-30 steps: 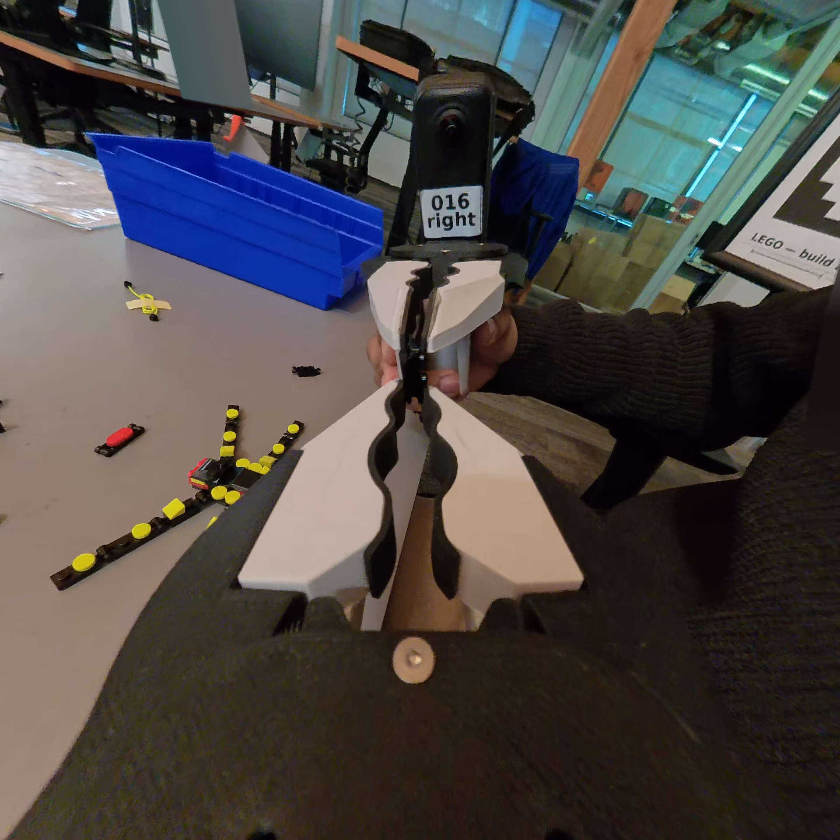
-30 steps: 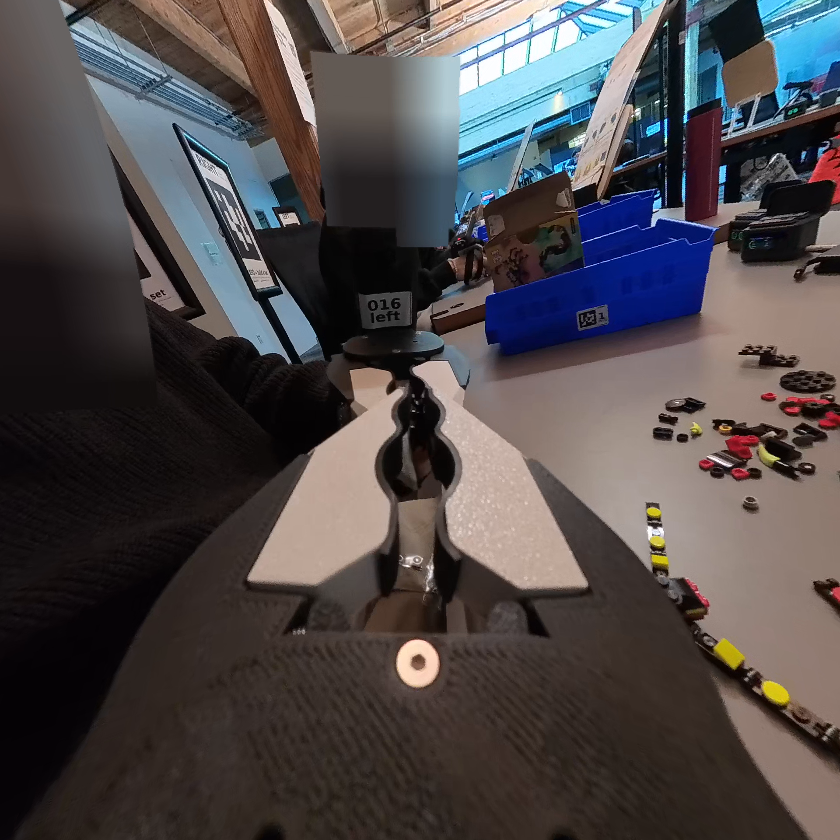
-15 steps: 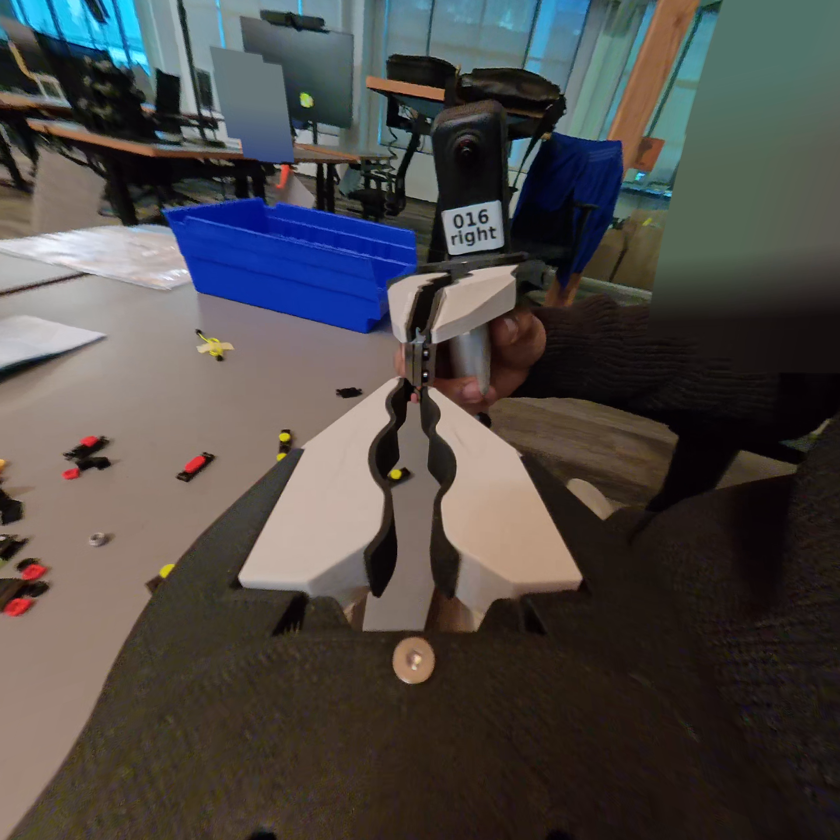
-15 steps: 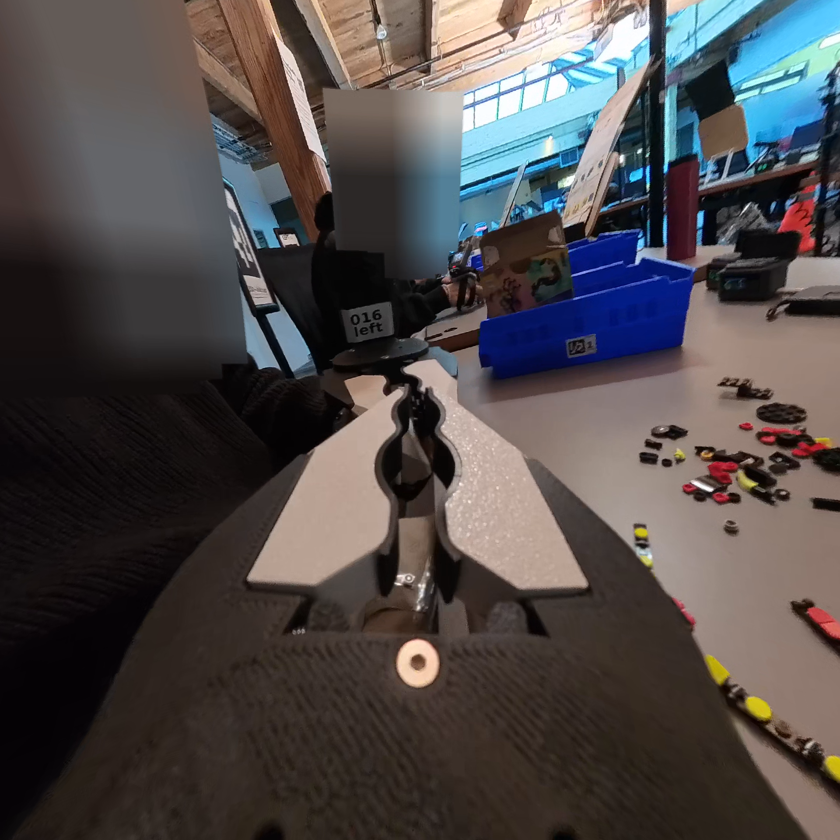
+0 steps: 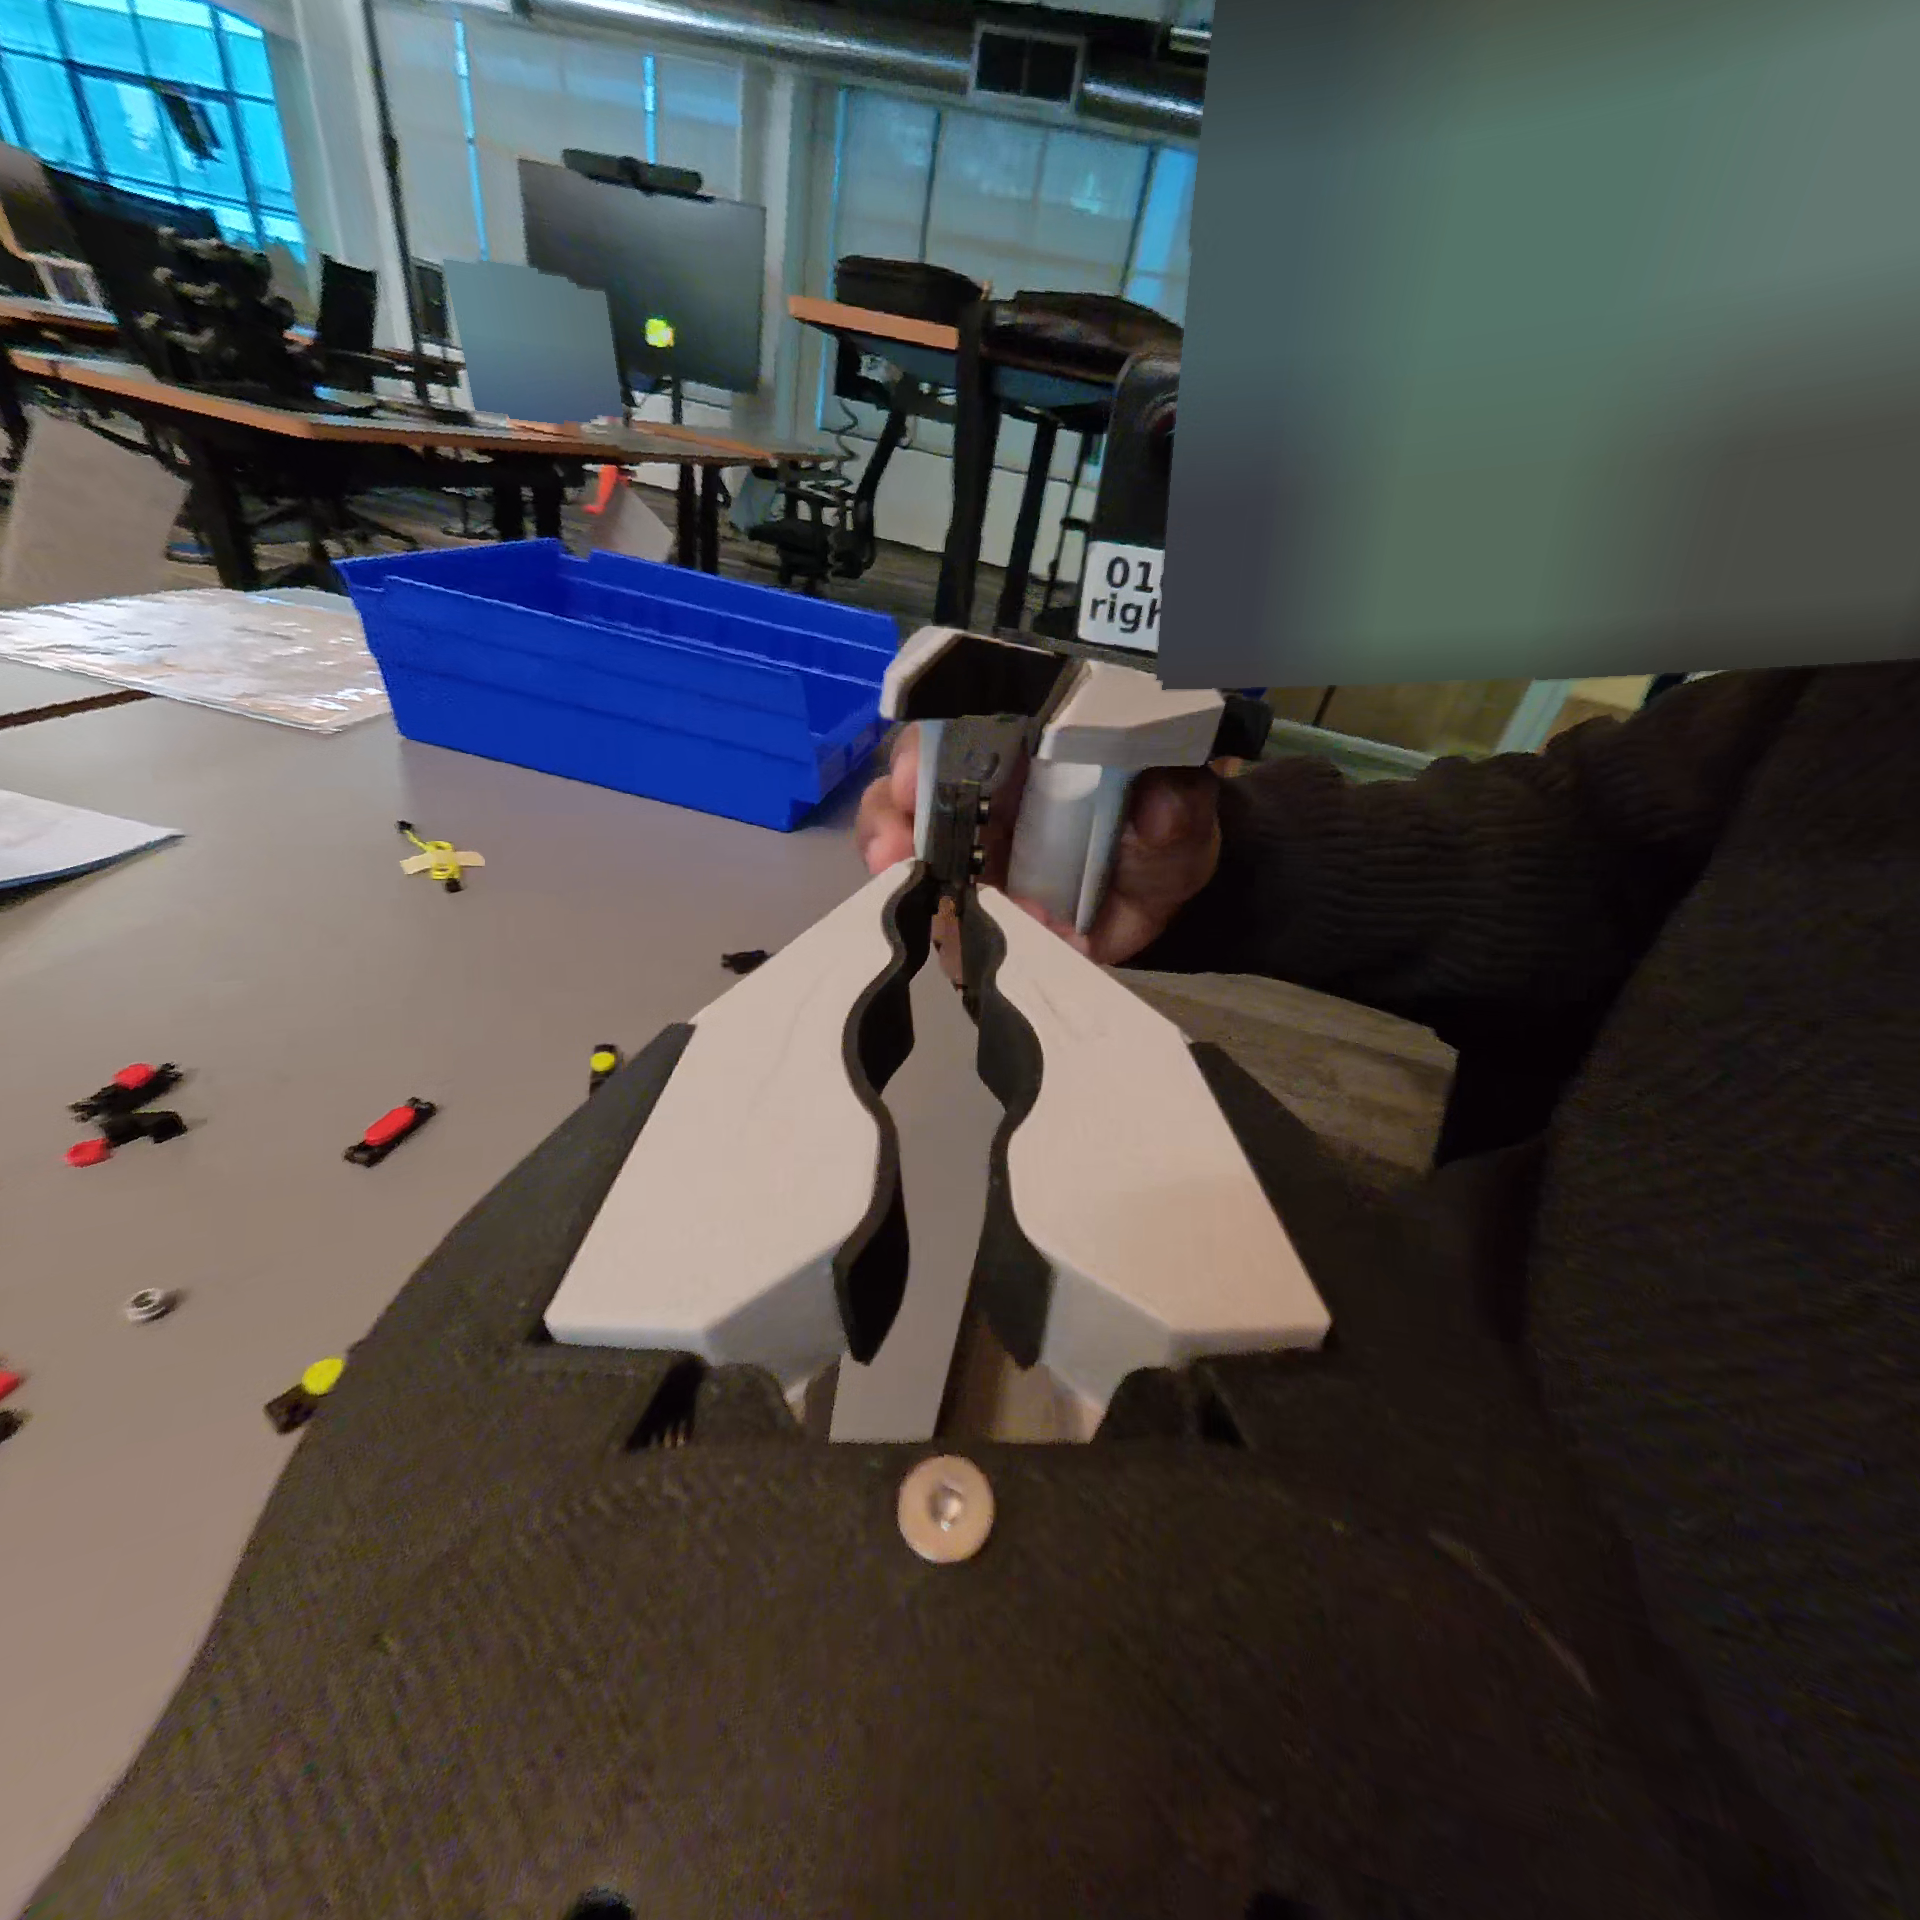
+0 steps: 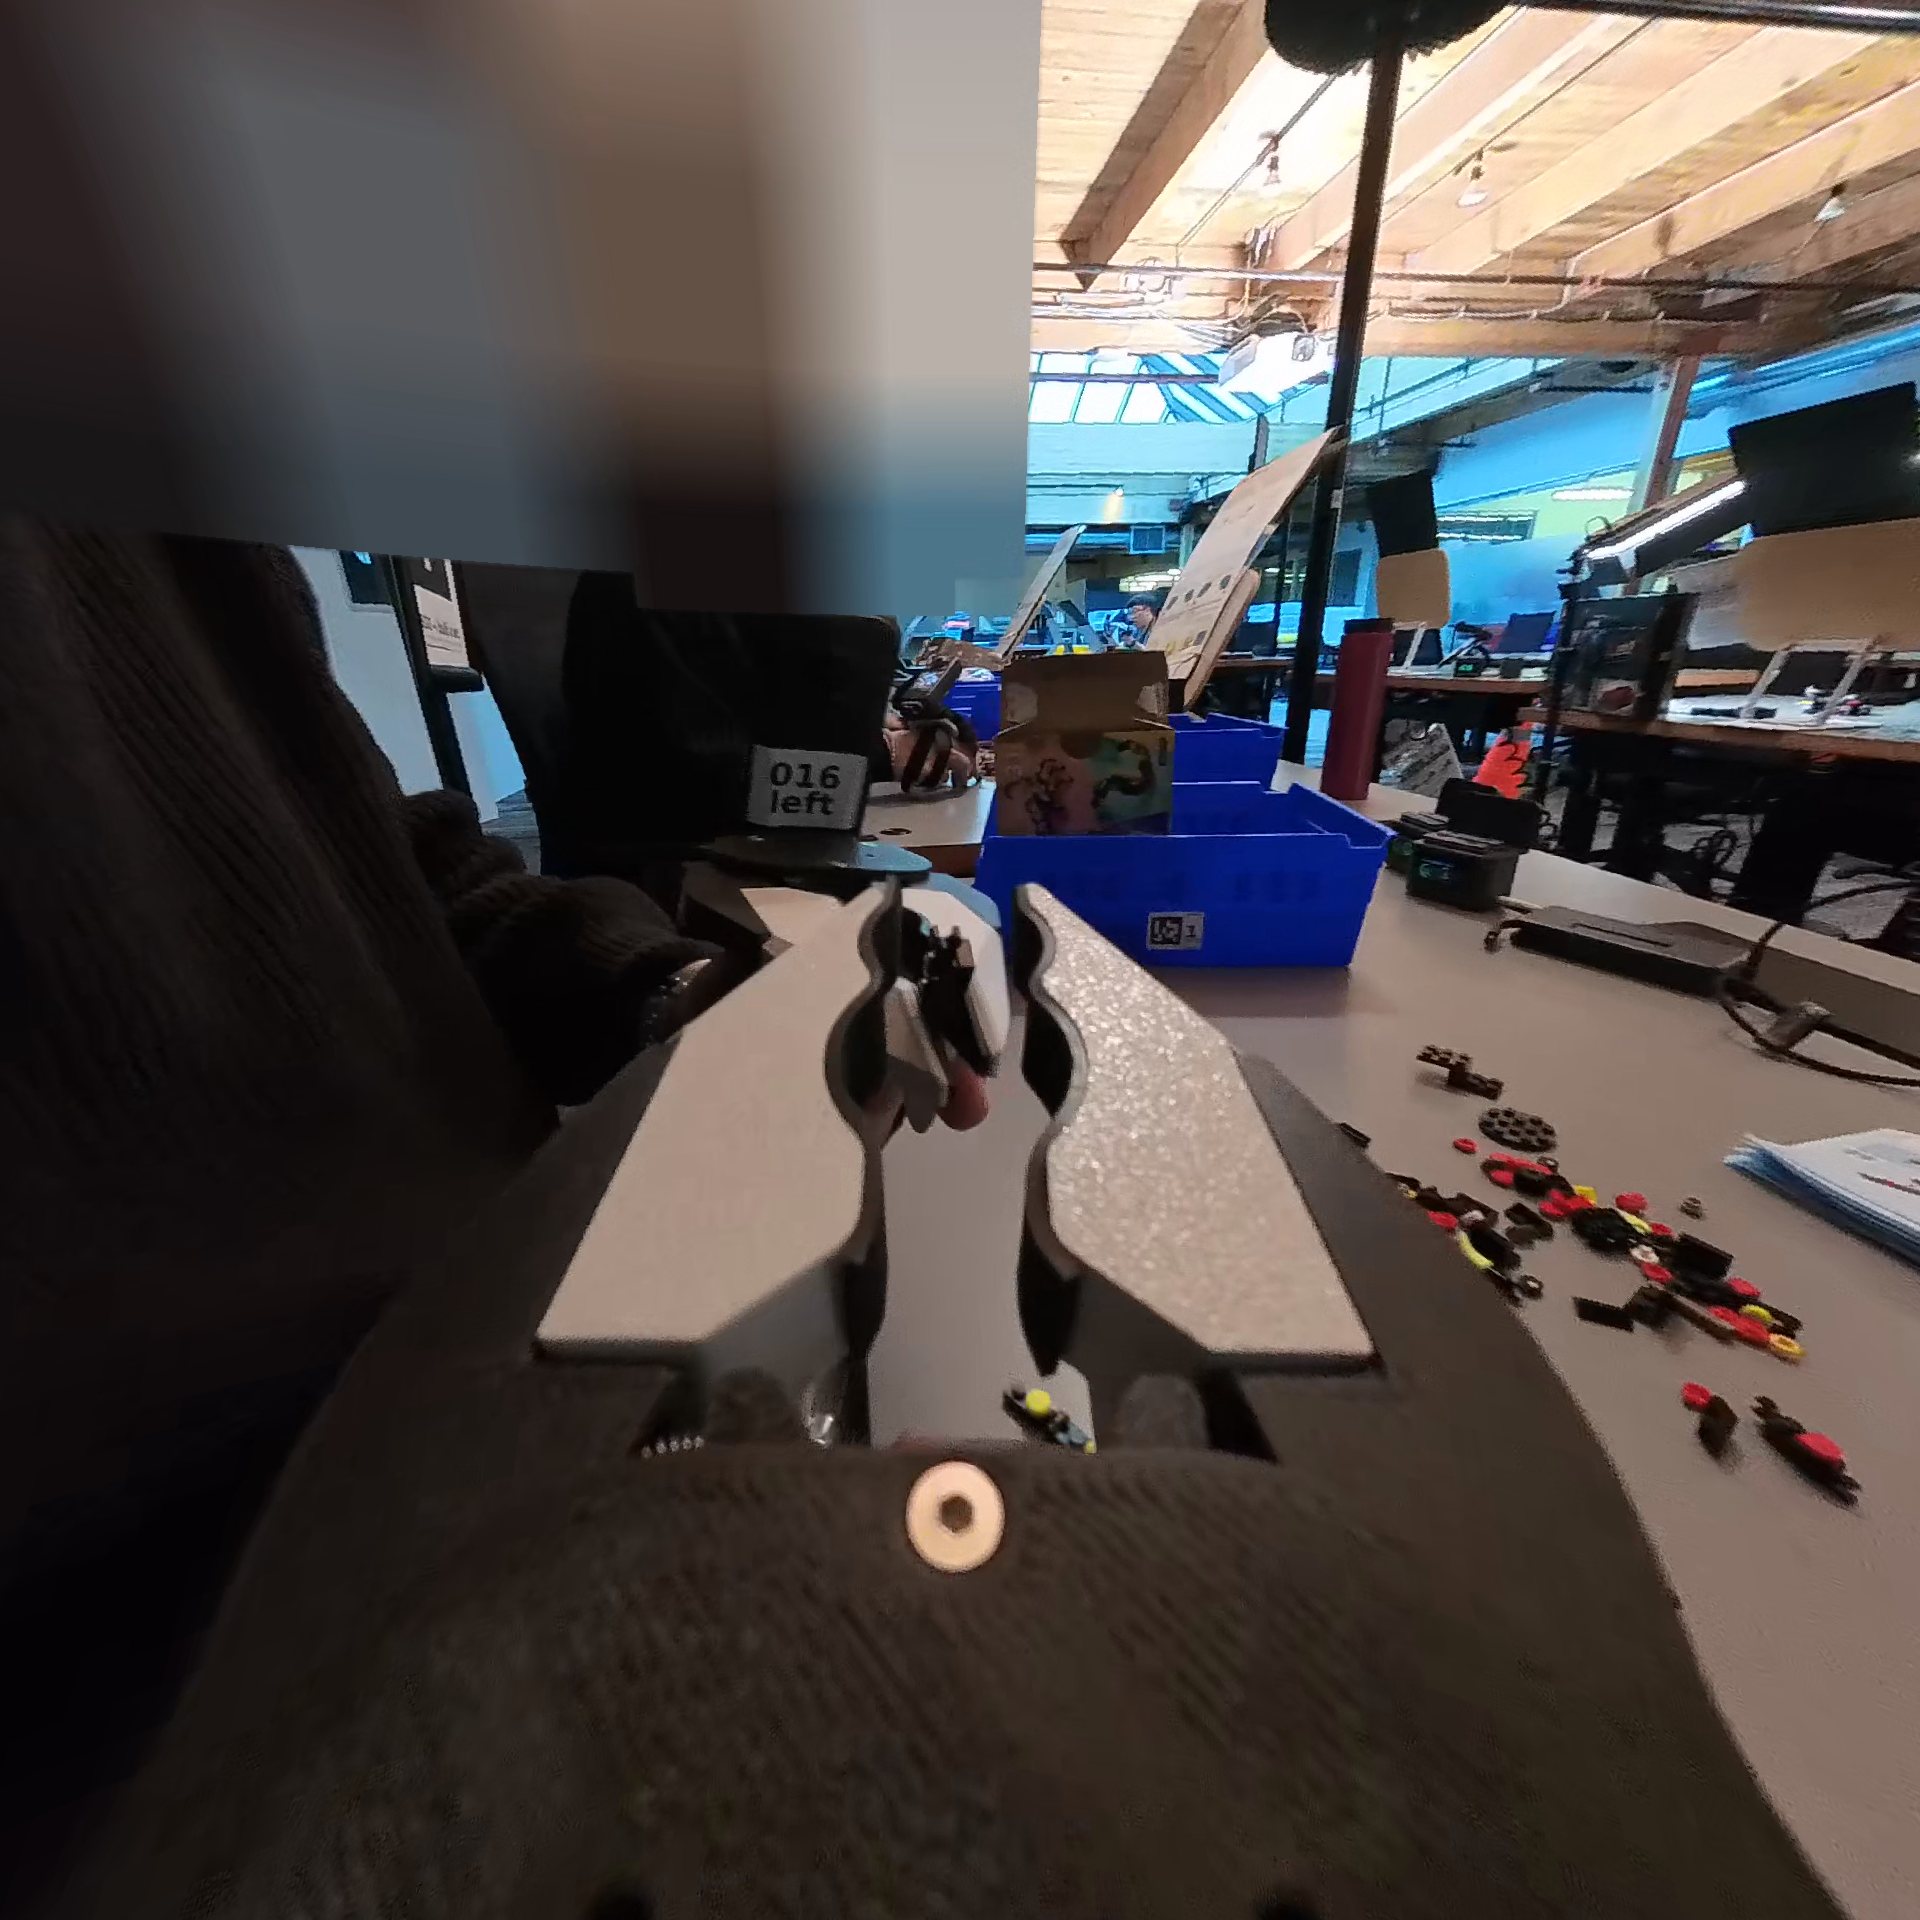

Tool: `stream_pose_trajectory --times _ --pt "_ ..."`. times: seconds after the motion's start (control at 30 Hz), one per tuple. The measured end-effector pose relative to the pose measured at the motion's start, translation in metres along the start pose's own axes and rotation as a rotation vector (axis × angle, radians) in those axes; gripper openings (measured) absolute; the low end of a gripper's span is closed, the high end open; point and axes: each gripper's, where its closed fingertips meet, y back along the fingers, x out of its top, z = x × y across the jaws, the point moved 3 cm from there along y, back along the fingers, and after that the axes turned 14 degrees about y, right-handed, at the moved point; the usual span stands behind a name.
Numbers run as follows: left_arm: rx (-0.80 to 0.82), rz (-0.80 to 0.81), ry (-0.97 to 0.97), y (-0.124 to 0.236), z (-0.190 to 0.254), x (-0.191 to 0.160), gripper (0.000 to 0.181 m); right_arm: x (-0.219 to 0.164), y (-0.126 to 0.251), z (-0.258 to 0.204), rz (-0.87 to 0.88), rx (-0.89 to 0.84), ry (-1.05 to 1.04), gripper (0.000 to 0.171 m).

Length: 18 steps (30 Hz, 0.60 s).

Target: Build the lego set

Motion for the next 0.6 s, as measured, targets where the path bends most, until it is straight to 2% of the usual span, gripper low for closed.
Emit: stream_pose_trajectory --times 0.17,0.33,0.6 --pt "-0.051 0.001 0.053 0.001 0.0011 0.001 0.002 -0.0051 -0.0047 -0.0069 -0.023 0.032 -0.003 0.016" --pt "-0.065 -0.02 0.077 -0.0005 0.0002 -0.0016 0.002 -0.0081 -0.0043 -0.0029 -0.039 0.01 -0.001 0.004" --pt "-0.113 -0.036 0.178 -0.0013 -0.0023 -0.002 0.002 -0.0096 -0.0046 -0.0021 -0.041 0.029 -0.029 0.003"
